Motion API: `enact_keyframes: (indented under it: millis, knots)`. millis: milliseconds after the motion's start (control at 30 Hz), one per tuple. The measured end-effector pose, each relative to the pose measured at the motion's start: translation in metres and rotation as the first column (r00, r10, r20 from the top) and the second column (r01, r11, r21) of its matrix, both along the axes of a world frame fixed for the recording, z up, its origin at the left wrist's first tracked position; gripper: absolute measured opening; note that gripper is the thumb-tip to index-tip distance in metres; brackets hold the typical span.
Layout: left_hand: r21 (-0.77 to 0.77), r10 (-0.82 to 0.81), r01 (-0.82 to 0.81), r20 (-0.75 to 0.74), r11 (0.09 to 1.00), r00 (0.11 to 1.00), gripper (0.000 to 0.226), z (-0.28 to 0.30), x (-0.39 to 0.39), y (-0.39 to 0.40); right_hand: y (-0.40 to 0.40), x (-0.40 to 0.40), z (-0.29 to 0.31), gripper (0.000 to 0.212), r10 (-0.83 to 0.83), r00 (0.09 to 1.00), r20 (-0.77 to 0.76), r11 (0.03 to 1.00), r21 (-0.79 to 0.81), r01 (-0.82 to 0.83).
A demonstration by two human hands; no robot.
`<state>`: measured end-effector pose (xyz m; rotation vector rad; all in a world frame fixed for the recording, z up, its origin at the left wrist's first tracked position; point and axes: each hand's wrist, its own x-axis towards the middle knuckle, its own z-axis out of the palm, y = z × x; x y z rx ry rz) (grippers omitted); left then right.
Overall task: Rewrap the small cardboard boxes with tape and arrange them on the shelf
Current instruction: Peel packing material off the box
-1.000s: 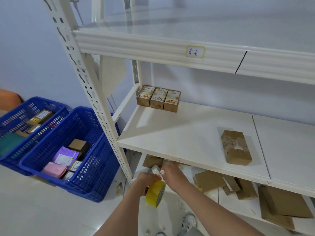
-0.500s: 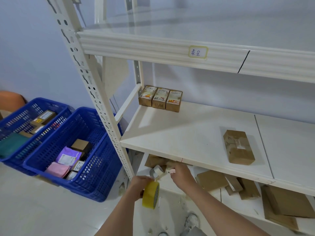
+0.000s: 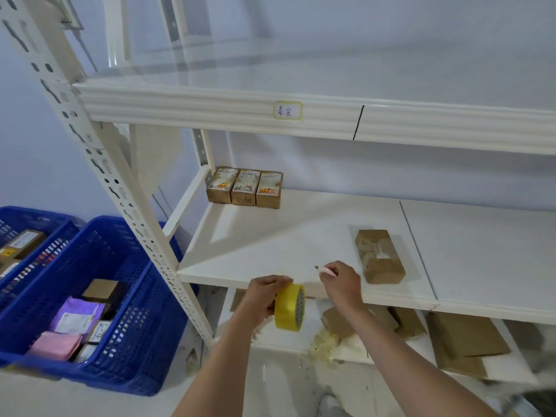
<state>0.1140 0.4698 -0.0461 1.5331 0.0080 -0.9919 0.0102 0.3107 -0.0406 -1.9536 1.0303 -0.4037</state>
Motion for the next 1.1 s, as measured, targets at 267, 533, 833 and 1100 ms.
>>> enact_keyframes:
  millis: [267, 533, 833, 1100]
  knots:
    - [-0.071, -0.083, 0.086, 0.035, 0.994, 0.996, 0.015, 0.022, -0.023, -0.074, -0.073, -0.044, 0.028, 0.008, -0.172, 0.983, 0.063, 0.984, -0.042, 0.175]
    - [-0.101, -0.107, 0.115, 0.083, 0.988, 0.991, 0.012, 0.042, -0.058, -0.158, -0.166, -0.121, 0.023, 0.034, -0.373, 0.924, -0.087, 0.927, -0.078, 0.367]
    - [-0.093, -0.052, 0.058, 0.069, 0.994, 0.996, 0.02, 0.049, -0.091, -0.217, -0.263, -0.173, -0.018, 0.031, -0.242, 0.875, -0.419, 0.968, -0.05, 0.244]
    - [-0.082, 0.036, -0.032, 0.051, 0.996, 0.998, 0.014, 0.047, -0.087, -0.224, -0.277, -0.155, -0.02, 0.026, -0.355, 0.802, -0.481, 0.933, -0.129, 0.335]
